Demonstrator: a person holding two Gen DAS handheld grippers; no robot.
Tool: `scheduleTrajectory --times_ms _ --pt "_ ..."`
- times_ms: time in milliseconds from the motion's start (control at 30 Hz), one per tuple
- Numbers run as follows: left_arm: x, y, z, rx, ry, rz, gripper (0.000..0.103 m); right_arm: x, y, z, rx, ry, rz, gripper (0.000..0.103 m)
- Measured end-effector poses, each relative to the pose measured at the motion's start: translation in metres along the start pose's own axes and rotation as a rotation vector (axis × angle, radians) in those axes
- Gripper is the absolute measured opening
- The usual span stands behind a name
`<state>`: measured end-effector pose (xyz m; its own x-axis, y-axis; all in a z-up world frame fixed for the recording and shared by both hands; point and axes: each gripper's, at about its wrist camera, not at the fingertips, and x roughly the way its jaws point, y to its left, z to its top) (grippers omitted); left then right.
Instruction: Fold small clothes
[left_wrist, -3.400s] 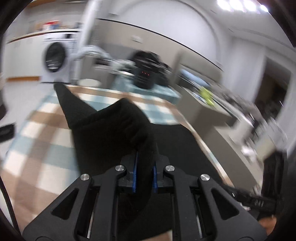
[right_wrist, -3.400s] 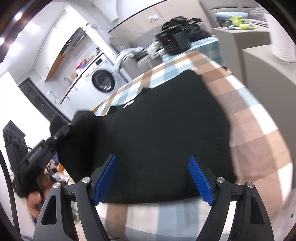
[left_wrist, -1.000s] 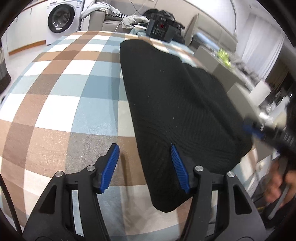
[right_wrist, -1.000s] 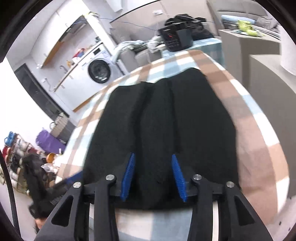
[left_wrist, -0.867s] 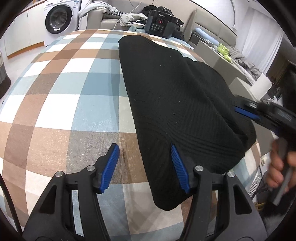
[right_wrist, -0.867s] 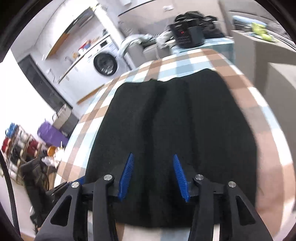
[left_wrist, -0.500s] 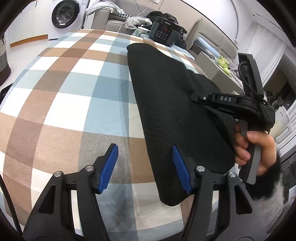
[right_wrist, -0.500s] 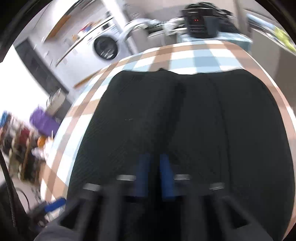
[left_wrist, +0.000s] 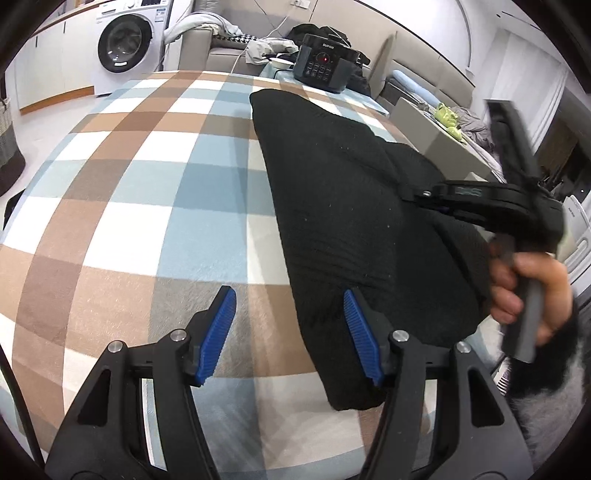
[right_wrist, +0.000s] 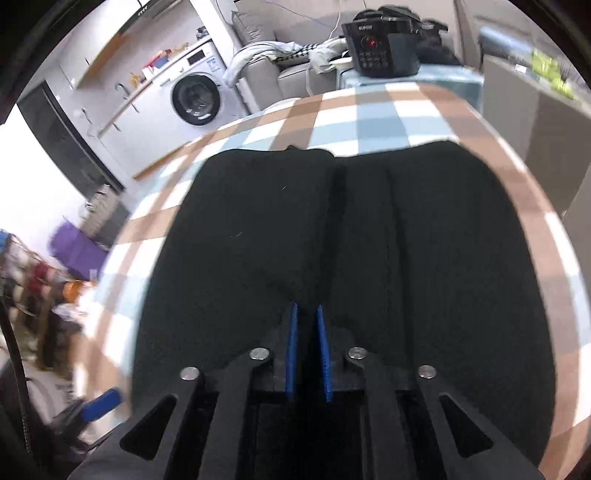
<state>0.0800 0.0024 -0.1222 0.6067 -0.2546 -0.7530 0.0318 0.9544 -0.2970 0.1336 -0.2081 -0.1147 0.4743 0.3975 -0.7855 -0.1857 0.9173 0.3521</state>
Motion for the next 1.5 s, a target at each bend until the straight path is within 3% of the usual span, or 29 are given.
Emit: scheduleTrajectory --times_ms 100,200,333,400,567,667,767,900,967,1133,1167,1267,1300,1400,1500 --pt "-0.001 0.006 -0.003 -0.015 0.002 0.01 0.058 -0.017 -0.003 -0.032 0.04 0.02 0.098 0.037" --pt "-0.003 0.01 -0.002 -0.03 0.003 0.018 0.058 -0.032 -0.005 -0.069 0.083 0.048 0.175 0.037" --pt "-0.009 0.011 0.001 -0.037 -0.006 0.007 0.058 -0.05 0.002 -0.093 0.037 0.001 0.183 0.037" --pt "-0.013 0.008 0.002 -0.031 -0.021 0.002 0.058 -0.052 0.01 -0.094 -0.011 -0.013 0.143 0.009" --pt "-0.03 -0.004 0.002 -0.002 -0.05 -0.015 0.058 -0.083 0.02 -0.09 -0.051 -0.095 0.156 0.007" --pt "-0.032 -0.013 -0.002 0.03 -0.049 -0.024 0.058 -0.064 0.01 -0.094 -0.033 -0.039 0.066 0.007" --pt "-0.025 -0.021 -0.011 0.052 -0.015 -0.03 0.058 -0.05 -0.003 -0.099 0.028 -0.013 0.088 0.007" --pt "-0.02 -0.026 -0.024 0.07 0.016 -0.034 0.058 -0.058 -0.006 -0.106 0.047 -0.024 0.178 0.032" --pt "-0.018 -0.025 -0.028 0.068 0.028 -0.041 0.058 -0.06 -0.006 -0.111 0.035 -0.017 0.214 0.04" --pt "-0.012 -0.022 -0.031 0.068 0.049 -0.037 0.058 -0.06 0.001 -0.112 -0.026 -0.026 0.229 0.04" --pt "-0.011 -0.022 -0.032 0.071 0.055 -0.036 0.058 -0.056 0.004 -0.108 -0.05 -0.025 0.212 0.038" --pt "-0.01 -0.021 -0.032 0.086 0.061 -0.029 0.058 -0.047 0.013 -0.108 -0.117 -0.016 0.16 0.011" --pt "-0.01 -0.021 -0.033 0.088 0.062 -0.027 0.058 -0.047 0.015 -0.108 -0.13 -0.013 0.161 0.006" --pt "-0.01 -0.017 -0.033 0.079 0.067 -0.03 0.059 -0.065 0.013 -0.111 -0.136 -0.043 0.176 0.005" --pt "-0.011 -0.015 -0.033 0.071 0.066 -0.036 0.06 -0.055 -0.003 -0.116 -0.091 0.003 0.066 0.005"
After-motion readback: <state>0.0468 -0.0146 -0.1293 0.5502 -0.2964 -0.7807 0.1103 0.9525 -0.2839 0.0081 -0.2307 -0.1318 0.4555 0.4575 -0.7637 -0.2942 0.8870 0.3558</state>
